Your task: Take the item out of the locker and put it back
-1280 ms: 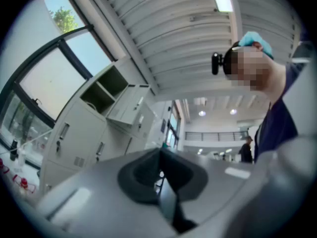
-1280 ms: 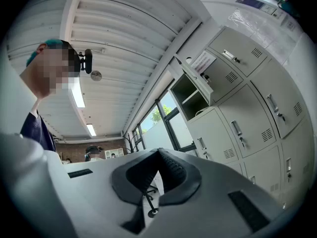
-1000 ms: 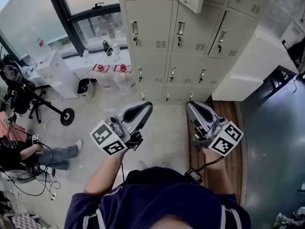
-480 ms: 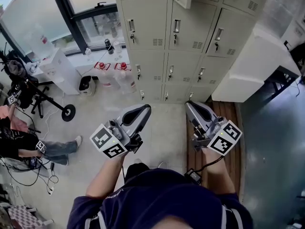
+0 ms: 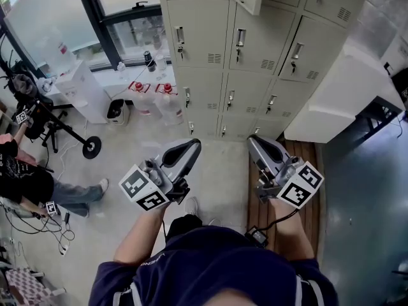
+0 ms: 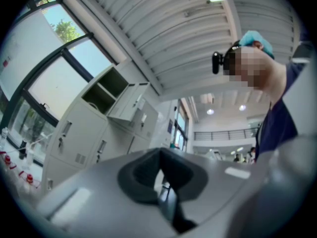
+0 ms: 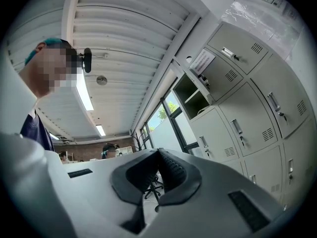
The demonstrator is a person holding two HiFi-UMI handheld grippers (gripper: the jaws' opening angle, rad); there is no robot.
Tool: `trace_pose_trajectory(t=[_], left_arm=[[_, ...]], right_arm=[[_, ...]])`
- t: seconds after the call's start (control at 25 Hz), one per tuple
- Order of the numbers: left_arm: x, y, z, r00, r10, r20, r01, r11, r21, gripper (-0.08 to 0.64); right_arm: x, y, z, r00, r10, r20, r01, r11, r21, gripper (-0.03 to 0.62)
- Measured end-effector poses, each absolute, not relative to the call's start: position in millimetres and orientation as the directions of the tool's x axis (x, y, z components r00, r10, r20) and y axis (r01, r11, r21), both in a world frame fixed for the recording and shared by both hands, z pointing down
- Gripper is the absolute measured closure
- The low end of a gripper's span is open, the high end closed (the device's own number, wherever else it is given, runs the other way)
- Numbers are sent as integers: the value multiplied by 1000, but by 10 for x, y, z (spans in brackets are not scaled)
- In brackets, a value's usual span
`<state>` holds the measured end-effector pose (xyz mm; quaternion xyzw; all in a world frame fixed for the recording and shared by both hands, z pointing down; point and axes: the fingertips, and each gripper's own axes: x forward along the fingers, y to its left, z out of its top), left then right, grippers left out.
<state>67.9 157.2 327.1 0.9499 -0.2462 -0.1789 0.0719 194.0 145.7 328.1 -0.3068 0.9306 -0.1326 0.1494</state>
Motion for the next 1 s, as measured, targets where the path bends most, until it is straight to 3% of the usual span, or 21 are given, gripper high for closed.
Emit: trace_pose_trajectory(t=[1.0], left_arm=[[-43, -296, 3304, 828, -458, -323, -402, -887, 228, 557]], right_arm=[[1158, -331, 3277, -754, -635, -168, -573, 760, -305, 588]])
